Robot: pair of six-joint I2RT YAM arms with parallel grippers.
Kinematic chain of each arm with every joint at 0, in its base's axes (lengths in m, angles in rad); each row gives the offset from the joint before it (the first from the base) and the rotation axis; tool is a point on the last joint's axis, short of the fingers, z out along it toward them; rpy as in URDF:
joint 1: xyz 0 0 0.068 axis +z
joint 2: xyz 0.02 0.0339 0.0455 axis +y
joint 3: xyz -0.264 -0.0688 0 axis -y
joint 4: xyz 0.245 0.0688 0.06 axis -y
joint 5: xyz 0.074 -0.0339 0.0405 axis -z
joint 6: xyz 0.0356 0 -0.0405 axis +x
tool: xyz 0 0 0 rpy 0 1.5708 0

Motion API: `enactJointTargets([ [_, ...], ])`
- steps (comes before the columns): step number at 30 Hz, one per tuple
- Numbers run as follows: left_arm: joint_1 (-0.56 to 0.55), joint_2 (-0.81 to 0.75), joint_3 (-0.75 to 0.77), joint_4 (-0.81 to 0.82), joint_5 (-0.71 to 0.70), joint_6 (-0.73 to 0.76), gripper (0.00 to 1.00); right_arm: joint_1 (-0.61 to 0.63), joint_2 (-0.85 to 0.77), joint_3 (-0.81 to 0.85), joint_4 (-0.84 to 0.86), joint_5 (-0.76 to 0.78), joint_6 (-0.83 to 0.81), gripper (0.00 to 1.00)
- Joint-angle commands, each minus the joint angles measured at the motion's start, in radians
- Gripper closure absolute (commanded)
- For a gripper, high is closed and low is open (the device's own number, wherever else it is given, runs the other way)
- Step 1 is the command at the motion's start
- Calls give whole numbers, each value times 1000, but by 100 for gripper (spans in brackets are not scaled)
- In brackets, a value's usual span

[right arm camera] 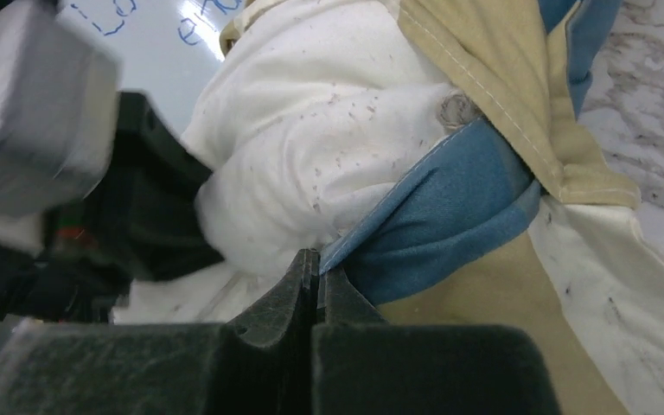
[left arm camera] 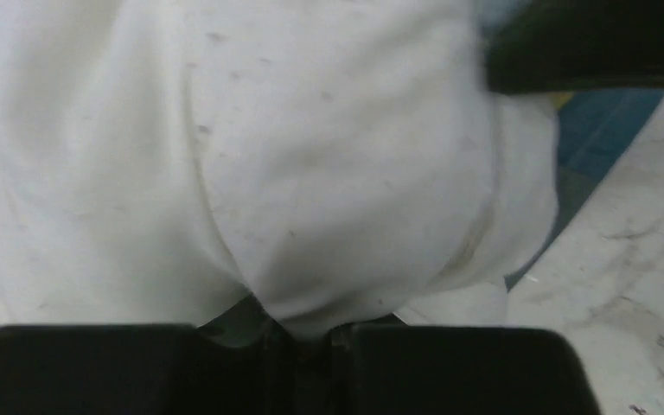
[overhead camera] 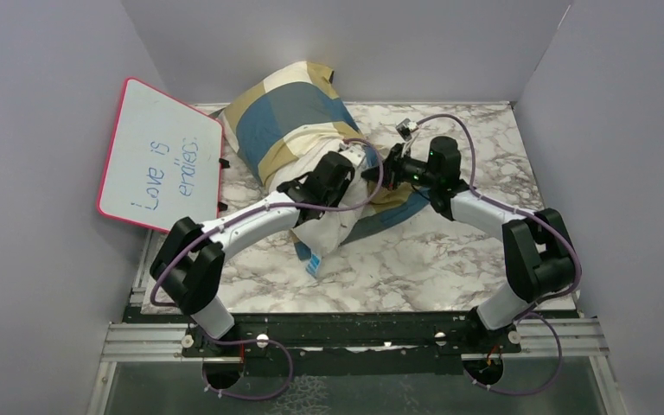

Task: Put the pillow into the pillowcase
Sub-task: Stuff the pillow into the pillowcase.

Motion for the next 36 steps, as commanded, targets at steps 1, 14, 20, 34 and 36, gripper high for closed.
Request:
enactJointTargets([
  [1, 223, 102, 40, 164, -9, -63, 95, -9, -24, 45, 31, -223, -2, 100],
  [14, 250, 521, 256, 172, 97, -168, 100, -2, -63, 190, -281, -598, -214, 100],
  [20, 319, 593, 311, 163, 141, -205, 100, 3, -121, 244, -657, -617, -469, 100],
  [34, 431, 656, 531, 69, 237, -267, 100, 33, -49, 355, -1184, -202, -669, 100],
  [36, 458, 654, 542, 74, 280, -305, 100, 54, -49, 356, -1206, -175, -670, 100],
])
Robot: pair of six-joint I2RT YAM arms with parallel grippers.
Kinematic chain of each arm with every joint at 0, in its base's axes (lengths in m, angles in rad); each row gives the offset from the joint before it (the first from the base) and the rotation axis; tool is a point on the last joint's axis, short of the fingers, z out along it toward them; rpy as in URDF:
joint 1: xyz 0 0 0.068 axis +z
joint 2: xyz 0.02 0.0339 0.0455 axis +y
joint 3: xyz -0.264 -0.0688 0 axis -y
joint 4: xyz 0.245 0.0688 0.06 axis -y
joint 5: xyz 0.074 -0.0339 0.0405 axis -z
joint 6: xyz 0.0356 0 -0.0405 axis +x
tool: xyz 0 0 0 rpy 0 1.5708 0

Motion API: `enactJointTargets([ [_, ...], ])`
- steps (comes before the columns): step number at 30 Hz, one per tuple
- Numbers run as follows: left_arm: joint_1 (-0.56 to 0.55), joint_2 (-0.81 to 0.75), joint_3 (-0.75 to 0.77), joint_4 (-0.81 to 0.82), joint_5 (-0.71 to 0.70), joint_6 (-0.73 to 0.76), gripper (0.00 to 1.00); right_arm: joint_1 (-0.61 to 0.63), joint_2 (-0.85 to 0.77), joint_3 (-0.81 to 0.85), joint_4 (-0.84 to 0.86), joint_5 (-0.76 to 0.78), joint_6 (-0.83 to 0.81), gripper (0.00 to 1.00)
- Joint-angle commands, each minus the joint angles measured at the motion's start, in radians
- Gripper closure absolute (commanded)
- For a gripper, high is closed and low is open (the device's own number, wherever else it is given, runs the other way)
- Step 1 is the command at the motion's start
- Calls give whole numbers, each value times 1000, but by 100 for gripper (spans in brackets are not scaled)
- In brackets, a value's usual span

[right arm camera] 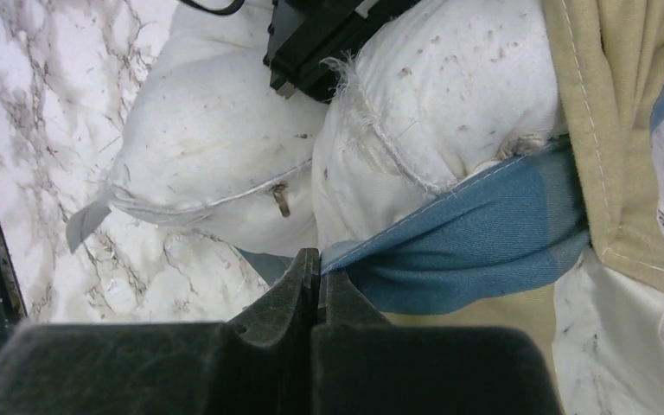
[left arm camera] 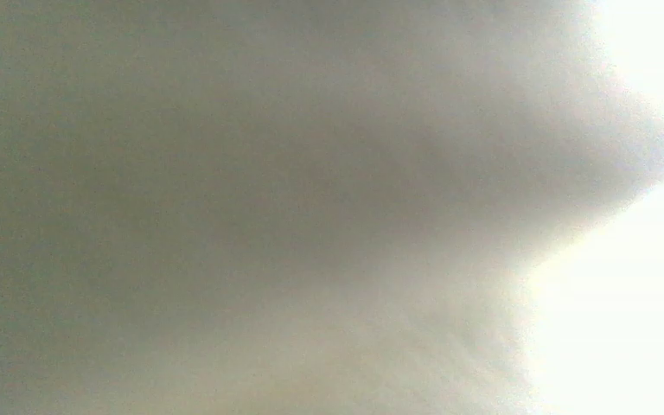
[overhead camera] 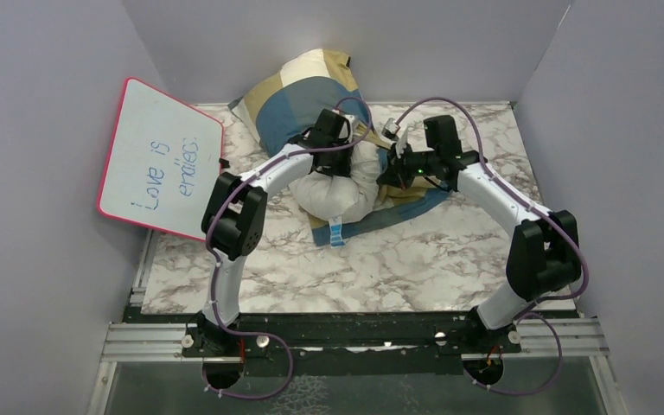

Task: Put the pillow into the pillowcase
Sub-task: Stuff the pillow into the pillowcase.

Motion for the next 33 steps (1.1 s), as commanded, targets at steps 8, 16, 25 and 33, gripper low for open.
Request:
enactJointTargets([
  [8, 181, 155, 46, 211, -208, -132, 100, 166, -104, 78, -350, -534, -99, 100],
  [16, 100, 246, 41, 201, -300, -132, 100, 139, -210, 32, 397, -615, 609, 100],
  [25, -15, 2, -173, 156, -434, -65, 99, 102, -250, -67, 361, -179, 697, 100],
  [33, -111, -311, -291, 196, -206, -54, 39, 91, -269, -85, 386, 119, 664, 100],
])
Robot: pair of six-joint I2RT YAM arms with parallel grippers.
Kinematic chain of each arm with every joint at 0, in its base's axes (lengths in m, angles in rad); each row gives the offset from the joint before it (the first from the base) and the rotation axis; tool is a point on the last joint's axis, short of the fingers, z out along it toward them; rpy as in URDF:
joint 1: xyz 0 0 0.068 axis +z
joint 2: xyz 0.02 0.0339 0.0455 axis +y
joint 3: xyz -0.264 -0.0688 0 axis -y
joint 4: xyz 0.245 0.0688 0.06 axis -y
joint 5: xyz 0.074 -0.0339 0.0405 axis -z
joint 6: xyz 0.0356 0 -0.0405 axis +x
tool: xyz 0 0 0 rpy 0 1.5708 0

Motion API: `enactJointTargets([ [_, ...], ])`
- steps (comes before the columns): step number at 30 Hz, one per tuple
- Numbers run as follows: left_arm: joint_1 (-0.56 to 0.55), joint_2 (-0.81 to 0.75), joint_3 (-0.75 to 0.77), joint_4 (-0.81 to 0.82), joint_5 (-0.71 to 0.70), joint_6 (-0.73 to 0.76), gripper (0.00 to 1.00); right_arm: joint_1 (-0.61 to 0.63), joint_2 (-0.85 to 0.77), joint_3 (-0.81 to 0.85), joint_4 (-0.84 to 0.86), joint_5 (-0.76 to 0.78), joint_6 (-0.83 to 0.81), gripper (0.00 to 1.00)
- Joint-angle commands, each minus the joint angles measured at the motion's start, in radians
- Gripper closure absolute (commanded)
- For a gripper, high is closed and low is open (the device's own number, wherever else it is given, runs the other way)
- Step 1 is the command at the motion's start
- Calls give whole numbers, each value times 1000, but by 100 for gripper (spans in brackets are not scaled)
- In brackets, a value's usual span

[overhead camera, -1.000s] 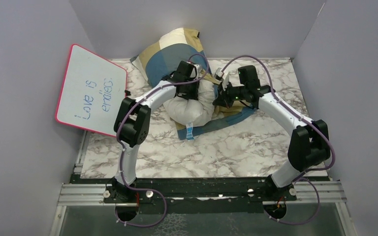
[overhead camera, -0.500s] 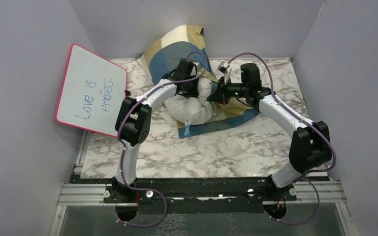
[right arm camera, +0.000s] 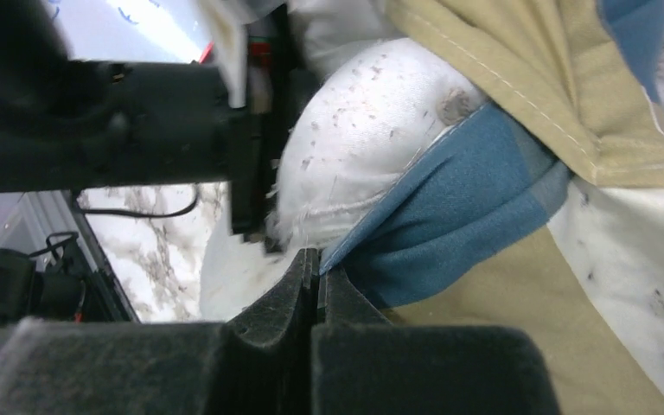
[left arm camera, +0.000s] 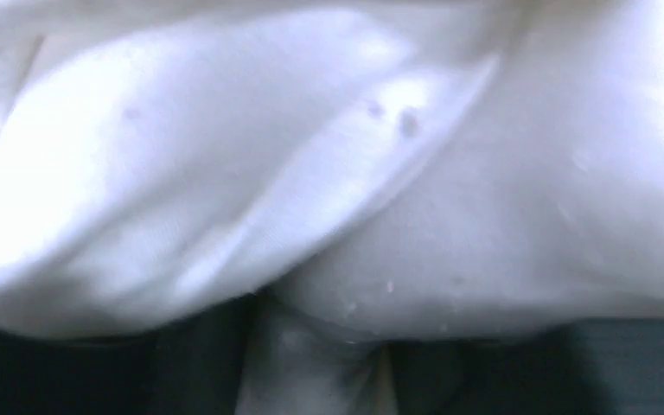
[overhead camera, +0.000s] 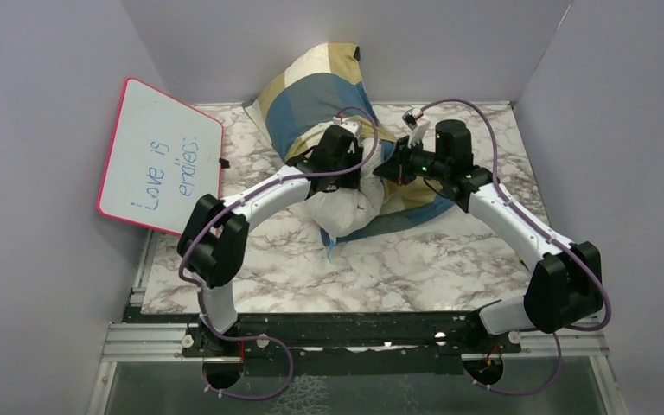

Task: Put the pillow into the pillowcase
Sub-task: Stuff the pillow into the pillowcase.

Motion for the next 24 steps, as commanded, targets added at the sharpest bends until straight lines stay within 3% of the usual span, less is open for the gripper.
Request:
enactJointTargets([
  [1, 3, -107, -34, 69, 59, 27, 33, 32, -67, 49, 163, -22, 102, 100],
  [3, 1, -191, -40, 65, 143, 22, 26, 32, -45, 35, 217, 9, 142, 100],
  [6, 0, -335, -78, 57, 160, 3, 23, 30, -11, 36, 235, 17, 164, 100],
  [13, -20, -498, -97, 36, -4, 13, 45, 24, 11, 53, 201, -59, 99, 100],
  [21, -24, -392, -37, 108, 95, 92, 46, -70, 38, 38, 239, -181, 123, 100],
  [24, -14, -299, -84, 241, 99, 116, 65, -89, 38, 43, 245, -220, 119, 100],
])
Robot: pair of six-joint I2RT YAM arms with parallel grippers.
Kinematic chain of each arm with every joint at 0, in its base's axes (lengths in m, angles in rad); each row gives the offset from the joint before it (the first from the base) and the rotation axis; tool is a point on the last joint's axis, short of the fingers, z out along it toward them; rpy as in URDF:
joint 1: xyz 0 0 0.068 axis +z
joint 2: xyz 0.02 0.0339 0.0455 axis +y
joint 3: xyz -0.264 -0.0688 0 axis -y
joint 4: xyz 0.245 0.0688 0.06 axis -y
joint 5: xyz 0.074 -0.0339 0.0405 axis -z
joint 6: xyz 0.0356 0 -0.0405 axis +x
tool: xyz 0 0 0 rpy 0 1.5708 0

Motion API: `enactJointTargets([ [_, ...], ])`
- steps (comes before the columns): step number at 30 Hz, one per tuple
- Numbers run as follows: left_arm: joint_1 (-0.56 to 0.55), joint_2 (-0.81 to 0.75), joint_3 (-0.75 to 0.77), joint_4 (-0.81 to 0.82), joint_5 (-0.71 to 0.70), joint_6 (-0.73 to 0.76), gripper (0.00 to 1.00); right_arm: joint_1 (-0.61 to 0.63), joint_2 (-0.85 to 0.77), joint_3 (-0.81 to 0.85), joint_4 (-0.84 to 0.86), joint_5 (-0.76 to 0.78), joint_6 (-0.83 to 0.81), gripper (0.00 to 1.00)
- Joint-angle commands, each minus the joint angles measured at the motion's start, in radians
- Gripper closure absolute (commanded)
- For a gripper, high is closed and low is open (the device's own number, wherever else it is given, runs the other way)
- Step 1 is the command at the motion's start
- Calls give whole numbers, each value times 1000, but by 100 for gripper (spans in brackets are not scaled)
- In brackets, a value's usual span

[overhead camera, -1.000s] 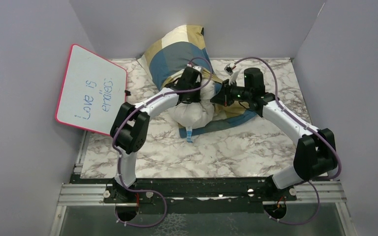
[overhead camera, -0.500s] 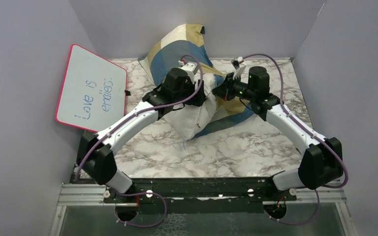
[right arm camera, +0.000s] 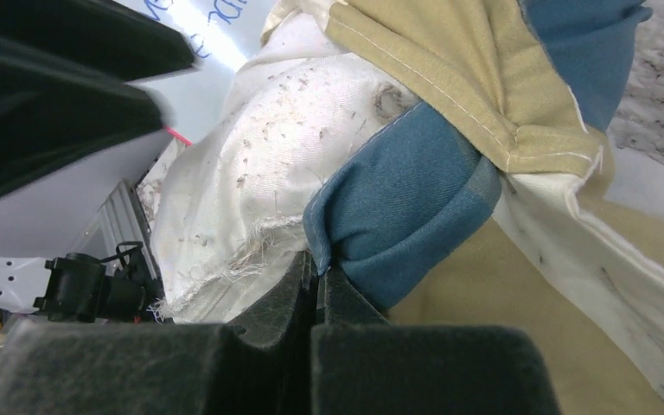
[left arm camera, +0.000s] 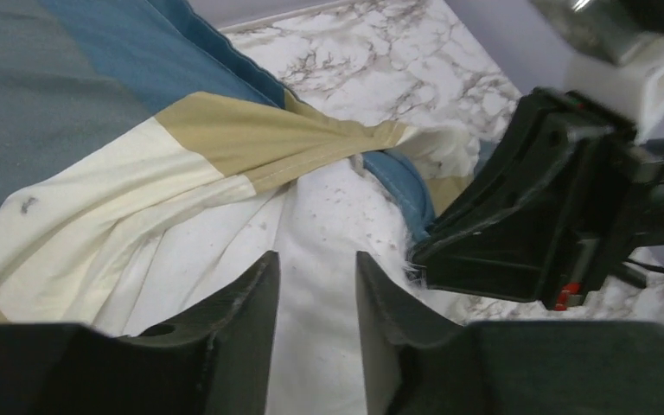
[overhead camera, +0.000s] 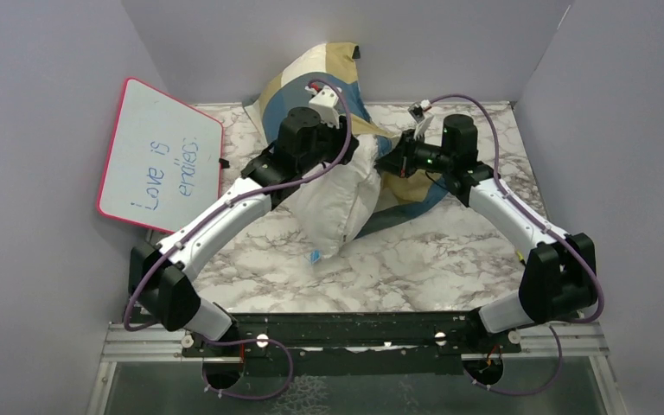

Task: Put the pillow into the pillowcase
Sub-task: Stuff the pillow into the pillowcase.

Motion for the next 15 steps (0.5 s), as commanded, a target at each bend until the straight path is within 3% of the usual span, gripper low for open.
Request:
enactJointTargets([
  [1, 13, 175, -28, 169, 27, 61, 74, -31, -2, 39, 102, -108, 10, 100],
  [3, 45, 315, 32, 157, 44, 30, 83, -34, -13, 31, 96, -134, 7, 100],
  [5, 69, 468, 108, 116, 60, -5, 86, -36, -38, 18, 82, -154, -8, 100],
  [12, 49, 863, 233, 101, -96, -80, 87, -36, -56, 156, -43, -378, -123, 100],
  [14, 38, 922, 244, 107, -142, -104, 87, -36, -56, 194, 24, -525, -90, 100],
  [15, 32, 944, 250, 110, -169, -117, 87, -36, -55, 187, 138, -616, -18, 100],
])
